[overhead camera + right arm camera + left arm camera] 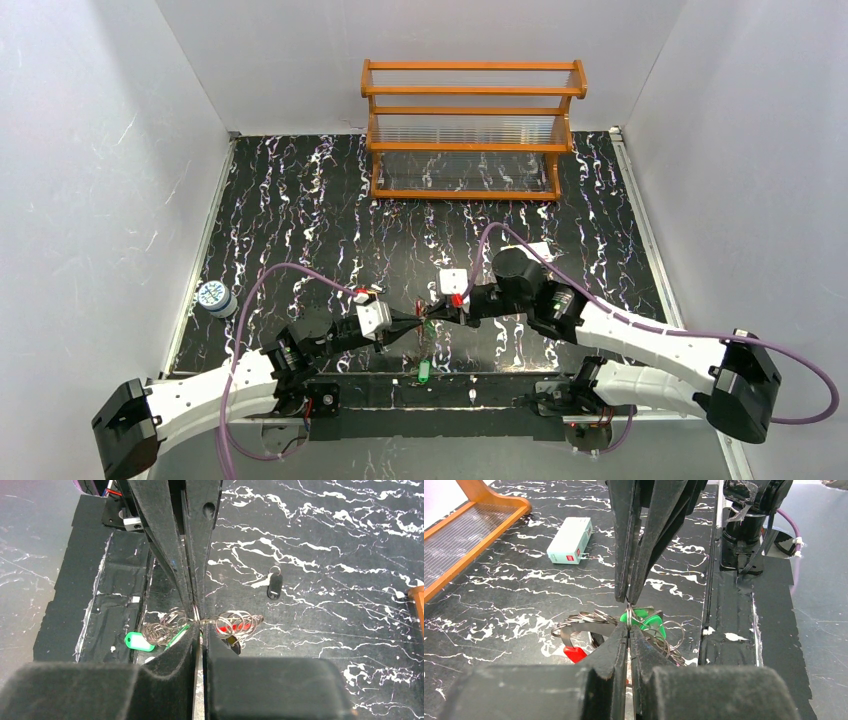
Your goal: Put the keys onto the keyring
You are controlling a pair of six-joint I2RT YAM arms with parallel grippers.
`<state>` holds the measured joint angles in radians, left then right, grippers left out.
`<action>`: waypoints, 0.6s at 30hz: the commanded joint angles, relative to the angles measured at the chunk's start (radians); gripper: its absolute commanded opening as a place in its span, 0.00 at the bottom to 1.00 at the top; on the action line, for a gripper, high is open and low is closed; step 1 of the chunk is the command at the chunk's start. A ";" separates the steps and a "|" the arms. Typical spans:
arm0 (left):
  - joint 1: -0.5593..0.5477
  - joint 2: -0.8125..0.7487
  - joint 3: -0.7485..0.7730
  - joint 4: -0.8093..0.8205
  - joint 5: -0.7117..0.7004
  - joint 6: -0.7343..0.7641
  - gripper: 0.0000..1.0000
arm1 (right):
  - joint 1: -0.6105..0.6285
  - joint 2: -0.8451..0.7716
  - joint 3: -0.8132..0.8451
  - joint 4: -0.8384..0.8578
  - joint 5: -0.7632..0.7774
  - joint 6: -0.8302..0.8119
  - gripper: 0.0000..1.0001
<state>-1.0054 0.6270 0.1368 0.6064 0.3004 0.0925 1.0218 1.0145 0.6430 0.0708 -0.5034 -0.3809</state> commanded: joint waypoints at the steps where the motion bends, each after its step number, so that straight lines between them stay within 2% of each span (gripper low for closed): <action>1: -0.004 -0.007 0.000 0.067 0.016 -0.002 0.00 | -0.002 0.018 -0.005 -0.010 0.051 -0.009 0.11; 5: -0.004 -0.009 0.001 0.069 0.017 -0.001 0.00 | -0.002 0.029 -0.006 -0.022 0.066 -0.004 0.01; 13: -0.004 -0.011 0.003 0.072 0.014 0.000 0.00 | -0.002 0.049 -0.013 -0.039 0.076 -0.007 0.01; 14: -0.004 -0.012 0.003 0.072 0.013 0.000 0.00 | -0.002 0.053 -0.009 -0.048 0.079 -0.009 0.02; 18: -0.005 -0.009 0.004 0.072 0.012 0.001 0.00 | -0.002 0.057 0.004 -0.066 0.060 -0.025 0.19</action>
<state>-1.0054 0.6312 0.1295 0.6010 0.2970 0.0925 1.0222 1.0645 0.6411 0.0341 -0.4522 -0.3832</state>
